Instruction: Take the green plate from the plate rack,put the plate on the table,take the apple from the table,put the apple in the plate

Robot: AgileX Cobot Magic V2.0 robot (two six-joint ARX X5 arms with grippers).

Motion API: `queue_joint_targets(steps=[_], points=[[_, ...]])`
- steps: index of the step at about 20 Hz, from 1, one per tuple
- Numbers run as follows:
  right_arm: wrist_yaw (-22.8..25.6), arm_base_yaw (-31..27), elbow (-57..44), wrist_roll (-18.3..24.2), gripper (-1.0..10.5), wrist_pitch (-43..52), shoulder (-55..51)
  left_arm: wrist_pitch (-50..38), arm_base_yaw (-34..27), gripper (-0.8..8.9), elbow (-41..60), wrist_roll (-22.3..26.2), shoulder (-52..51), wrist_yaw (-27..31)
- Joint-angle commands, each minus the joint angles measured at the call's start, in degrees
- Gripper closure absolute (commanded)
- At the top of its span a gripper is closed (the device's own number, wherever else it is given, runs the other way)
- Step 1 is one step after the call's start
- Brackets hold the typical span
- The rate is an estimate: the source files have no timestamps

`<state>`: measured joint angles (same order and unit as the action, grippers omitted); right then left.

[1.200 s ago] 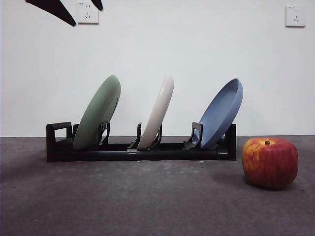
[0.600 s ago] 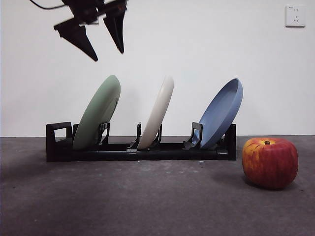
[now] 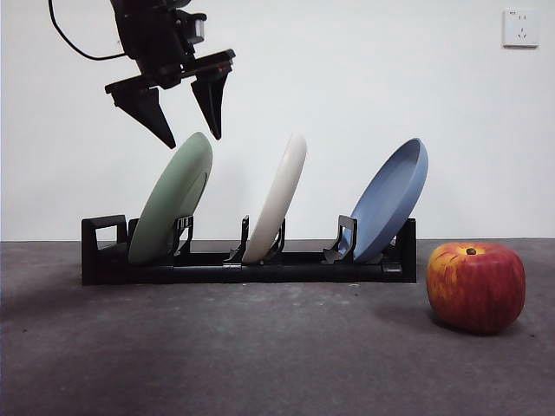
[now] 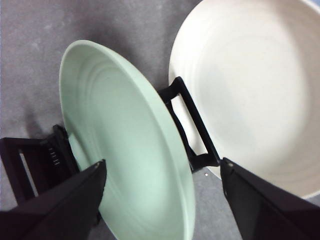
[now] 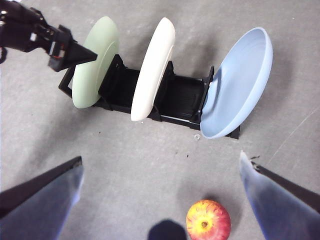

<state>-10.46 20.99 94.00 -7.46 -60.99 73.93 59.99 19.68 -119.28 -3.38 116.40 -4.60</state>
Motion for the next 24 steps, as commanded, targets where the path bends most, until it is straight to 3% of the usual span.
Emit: queue_joint_targets(steps=[1, 3, 6, 10, 19, 24], points=[[0.2, 0.1, 0.2, 0.7, 3.5, 0.0, 0.2, -1.4, 0.2, 4.41, -0.1, 0.1, 1.0, 0.2], [0.5, 0.1, 0.2, 0.7, 3.5, 0.0, 0.2, -2.2, 0.1, 4.7, -0.1, -0.5, 1.0, 0.2], [0.6, 0.1, 0.2, 0.7, 3.5, 0.0, 0.2, -2.2, 0.1, 6.81, -0.1, -0.4, 1.0, 0.1], [1.6, 0.1, 0.2, 0.7, 3.5, 0.0, 0.2, -2.2, 0.1, 8.22, -0.1, 0.7, 1.0, 0.1], [1.6, 0.1, 0.2, 0.6, 3.5, 0.0, 0.2, -3.5, 0.2, 8.22, -0.9, 0.6, 0.9, -3.1], [1.6, 0.1, 0.2, 0.6, 3.5, 0.0, 0.2, -1.4, 1.3, 8.22, -10.3, 0.2, 0.9, -4.8]])
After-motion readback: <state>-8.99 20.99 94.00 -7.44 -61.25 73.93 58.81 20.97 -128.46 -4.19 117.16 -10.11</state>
